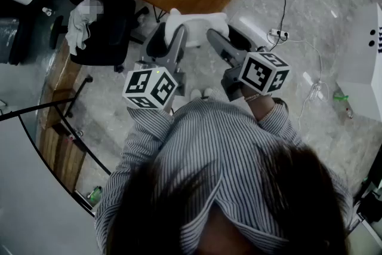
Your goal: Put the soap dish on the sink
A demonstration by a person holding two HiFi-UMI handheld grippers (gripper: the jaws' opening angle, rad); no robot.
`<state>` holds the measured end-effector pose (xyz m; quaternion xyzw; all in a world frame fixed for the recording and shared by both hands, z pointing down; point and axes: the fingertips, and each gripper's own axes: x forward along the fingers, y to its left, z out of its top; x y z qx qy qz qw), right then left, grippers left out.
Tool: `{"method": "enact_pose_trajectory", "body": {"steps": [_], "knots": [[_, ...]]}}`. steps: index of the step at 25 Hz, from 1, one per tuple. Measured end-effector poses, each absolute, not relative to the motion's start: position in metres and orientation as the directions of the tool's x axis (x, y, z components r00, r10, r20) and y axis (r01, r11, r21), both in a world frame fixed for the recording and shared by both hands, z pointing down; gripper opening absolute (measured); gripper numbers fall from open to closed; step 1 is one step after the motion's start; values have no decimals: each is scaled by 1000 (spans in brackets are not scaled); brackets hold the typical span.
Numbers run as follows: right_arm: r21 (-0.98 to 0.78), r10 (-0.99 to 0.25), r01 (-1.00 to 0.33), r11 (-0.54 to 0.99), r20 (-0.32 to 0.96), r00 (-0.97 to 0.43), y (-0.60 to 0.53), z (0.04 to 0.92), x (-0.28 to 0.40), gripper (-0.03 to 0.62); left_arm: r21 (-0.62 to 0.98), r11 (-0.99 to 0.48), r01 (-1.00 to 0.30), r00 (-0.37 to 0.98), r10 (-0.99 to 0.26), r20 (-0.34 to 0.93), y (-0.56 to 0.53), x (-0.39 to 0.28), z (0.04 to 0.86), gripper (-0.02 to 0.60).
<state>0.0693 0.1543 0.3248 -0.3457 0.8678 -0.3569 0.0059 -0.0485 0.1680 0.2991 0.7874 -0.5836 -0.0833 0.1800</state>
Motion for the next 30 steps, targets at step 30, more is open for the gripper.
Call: {"method": "enact_pose_trajectory", "body": {"steps": [30], "knots": [[-588, -556, -608, 534, 298, -776, 136, 339, 84, 265, 356, -192, -915, 250, -960, 125, 155, -30, 312, 210]]}}
